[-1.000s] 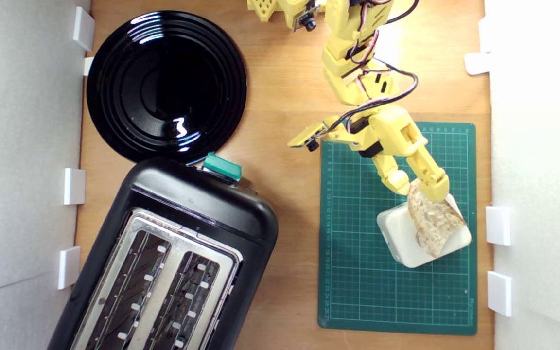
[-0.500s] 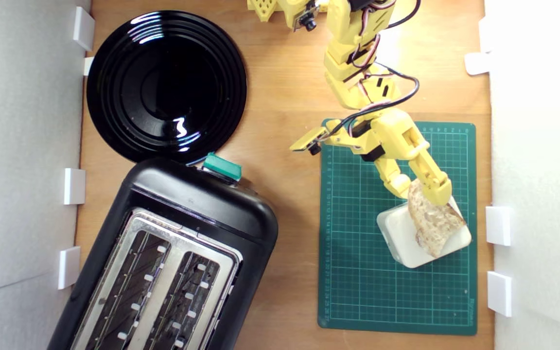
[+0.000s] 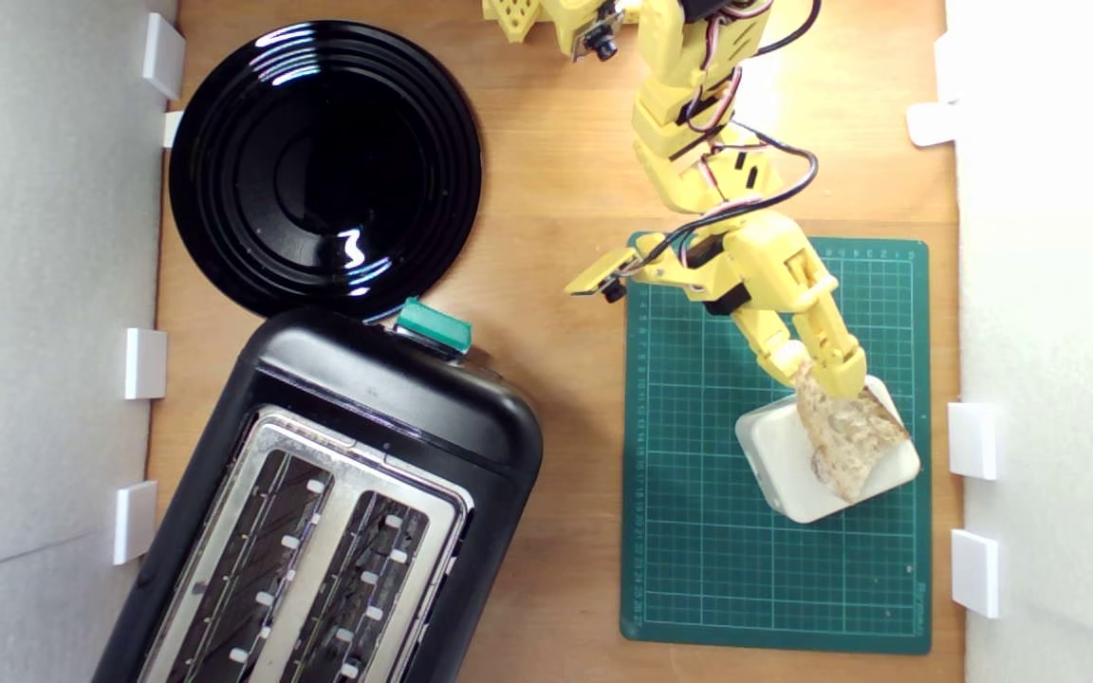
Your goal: Pick bread and place in toaster
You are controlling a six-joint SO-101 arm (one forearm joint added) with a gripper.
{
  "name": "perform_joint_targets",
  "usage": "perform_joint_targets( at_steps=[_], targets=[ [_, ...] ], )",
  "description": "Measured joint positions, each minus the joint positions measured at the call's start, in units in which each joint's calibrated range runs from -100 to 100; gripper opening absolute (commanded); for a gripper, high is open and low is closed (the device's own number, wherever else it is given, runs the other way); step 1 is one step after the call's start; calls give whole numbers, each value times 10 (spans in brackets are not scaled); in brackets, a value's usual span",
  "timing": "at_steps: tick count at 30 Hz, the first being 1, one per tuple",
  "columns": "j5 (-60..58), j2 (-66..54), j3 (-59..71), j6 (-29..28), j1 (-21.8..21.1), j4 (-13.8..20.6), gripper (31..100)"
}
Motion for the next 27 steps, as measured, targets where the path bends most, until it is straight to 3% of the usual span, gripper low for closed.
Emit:
perform_joint_targets(
  at_steps=[9, 20, 27],
  targets=[
    [0, -1, -1, 0, 0, 0, 588],
    [0, -5, -1, 0, 0, 0, 587],
    [84, -129, 1, 0, 1, -4, 587]
  ],
)
